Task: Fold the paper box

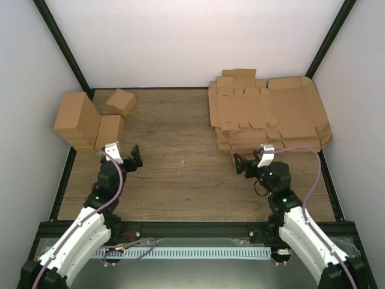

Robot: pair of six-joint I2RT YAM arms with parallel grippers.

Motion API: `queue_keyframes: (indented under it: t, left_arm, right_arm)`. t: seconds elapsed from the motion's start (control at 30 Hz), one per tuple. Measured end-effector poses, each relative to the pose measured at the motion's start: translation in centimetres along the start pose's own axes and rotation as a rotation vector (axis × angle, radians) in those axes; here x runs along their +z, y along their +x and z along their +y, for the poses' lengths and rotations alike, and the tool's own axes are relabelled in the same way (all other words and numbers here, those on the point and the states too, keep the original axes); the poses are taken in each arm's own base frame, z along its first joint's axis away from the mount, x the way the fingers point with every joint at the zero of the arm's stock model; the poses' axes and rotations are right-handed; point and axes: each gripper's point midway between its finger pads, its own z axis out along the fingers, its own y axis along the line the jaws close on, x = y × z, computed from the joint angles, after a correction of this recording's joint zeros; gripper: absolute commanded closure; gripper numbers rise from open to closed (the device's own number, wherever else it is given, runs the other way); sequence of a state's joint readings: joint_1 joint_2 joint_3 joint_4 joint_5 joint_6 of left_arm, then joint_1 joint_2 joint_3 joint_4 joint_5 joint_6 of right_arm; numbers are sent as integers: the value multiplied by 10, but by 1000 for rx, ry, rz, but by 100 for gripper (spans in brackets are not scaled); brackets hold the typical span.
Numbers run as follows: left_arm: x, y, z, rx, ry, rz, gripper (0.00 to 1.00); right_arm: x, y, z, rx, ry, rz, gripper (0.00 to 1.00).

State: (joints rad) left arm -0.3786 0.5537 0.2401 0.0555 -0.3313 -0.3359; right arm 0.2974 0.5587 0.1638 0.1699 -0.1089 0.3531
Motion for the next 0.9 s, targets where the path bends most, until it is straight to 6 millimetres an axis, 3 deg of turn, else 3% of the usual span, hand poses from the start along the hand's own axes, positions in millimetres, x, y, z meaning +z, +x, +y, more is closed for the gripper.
queue_keyframes:
  t: [0.13,0.3,0.47,0.53,0.73,0.9]
  left_arm:
    - [12,1,13,14,-66,0,0]
    - [29,4,43,11,-174,11,0]
    - [43,1,73,16,-268,15,0]
    - [48,-2,77,40,-280,11,0]
    - [64,-6,75,139,-268,-20,2]
    - [87,9,76,205,-258,26,2]
  right_arm:
    - [9,7,15,-71,-99,15,0]
    - [16,2,-19,-16,70,-50,0]
    - [26,-6,-34,-66,142,-72,0]
    - [28,-14,-42,-88,168,-90,0]
    - [21,-50,-93,-157,368,-231,0]
    - [51,-16,-106,-274,358,-84,0]
